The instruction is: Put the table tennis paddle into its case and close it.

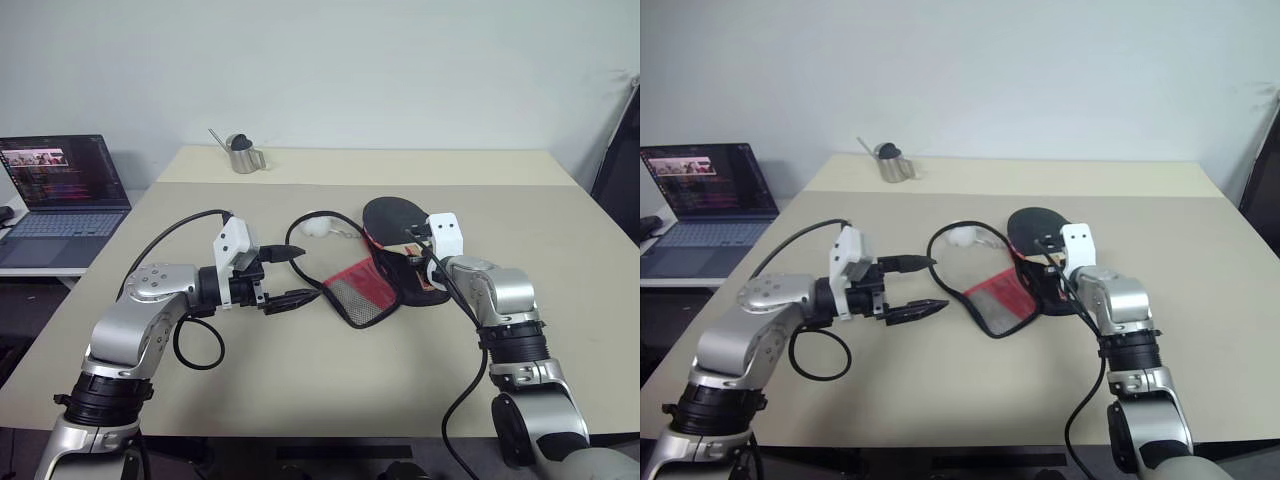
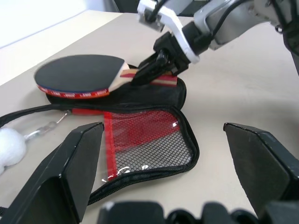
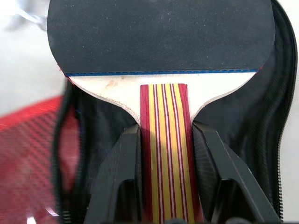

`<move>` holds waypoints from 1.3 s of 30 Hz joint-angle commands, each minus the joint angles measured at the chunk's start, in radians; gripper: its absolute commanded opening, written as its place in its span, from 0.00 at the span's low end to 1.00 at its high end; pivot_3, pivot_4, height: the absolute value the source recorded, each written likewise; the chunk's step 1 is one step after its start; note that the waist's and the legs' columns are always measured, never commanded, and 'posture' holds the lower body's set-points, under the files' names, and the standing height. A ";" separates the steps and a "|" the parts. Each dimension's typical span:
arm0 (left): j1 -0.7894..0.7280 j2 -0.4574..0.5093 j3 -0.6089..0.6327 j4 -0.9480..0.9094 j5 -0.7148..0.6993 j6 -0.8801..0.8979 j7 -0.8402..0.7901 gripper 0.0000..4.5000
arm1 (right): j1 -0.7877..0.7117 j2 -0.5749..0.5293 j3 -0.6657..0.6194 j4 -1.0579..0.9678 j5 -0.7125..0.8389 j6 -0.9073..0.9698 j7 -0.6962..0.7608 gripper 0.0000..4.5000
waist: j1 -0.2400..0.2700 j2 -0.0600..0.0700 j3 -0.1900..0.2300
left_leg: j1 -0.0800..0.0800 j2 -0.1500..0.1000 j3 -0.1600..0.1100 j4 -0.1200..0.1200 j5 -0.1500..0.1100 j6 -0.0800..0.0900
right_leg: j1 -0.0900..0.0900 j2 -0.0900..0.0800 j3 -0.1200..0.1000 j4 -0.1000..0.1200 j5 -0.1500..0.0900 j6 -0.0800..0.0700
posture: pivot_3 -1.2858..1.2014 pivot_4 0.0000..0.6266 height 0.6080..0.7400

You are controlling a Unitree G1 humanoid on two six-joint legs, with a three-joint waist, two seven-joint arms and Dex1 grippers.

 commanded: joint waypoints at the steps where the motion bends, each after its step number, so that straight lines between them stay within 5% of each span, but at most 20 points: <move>1: -0.005 0.008 0.021 -0.038 -0.017 -0.008 0.004 1.00 | -0.012 0.002 0.001 -0.004 -0.014 -0.058 -0.005 0.25 | 0.000 0.000 0.000 | 0.000 0.000 0.000 0.000 0.000 0.000 | 0.000 0.000 0.000 0.000 0.000 0.000 | 0.52 0.24 1.00; 29: -0.022 0.000 0.001 -0.023 -0.005 -0.017 -0.008 1.00 | 0.004 0.033 0.007 0.039 -0.070 -0.084 -0.042 0.25 | -0.001 0.000 0.000 | 0.000 0.000 0.000 0.000 0.000 0.000 | 0.000 0.000 0.000 0.000 0.000 0.000 | 0.52 0.24 1.00; 30: -0.022 0.000 0.000 -0.023 -0.005 -0.017 -0.008 1.00 | 0.000 0.038 0.001 0.050 -0.072 -0.091 -0.052 0.32 | -0.001 0.000 0.000 | 0.000 0.000 0.000 0.000 0.000 0.000 | 0.000 0.000 0.000 0.000 0.000 0.000 | 0.52 0.24 1.00; 34: -0.020 -0.001 0.000 -0.025 -0.004 -0.018 -0.005 1.00 | -0.004 0.042 -0.008 0.059 -0.068 -0.108 -0.062 0.32 | -0.002 0.000 0.000 | 0.000 0.000 0.000 0.000 0.000 0.000 | 0.000 0.000 0.000 0.000 0.000 0.000 | 0.52 0.24 1.00; 39: -0.002 -0.001 0.012 -0.027 -0.006 -0.017 0.008 1.00 | 0.000 0.015 -0.010 -0.013 -0.053 -0.085 -0.033 0.67 | -0.001 0.000 0.000 | 0.000 0.000 0.000 0.000 0.000 0.000 | 0.000 0.000 0.000 0.000 0.000 0.000 | 0.52 0.24 1.00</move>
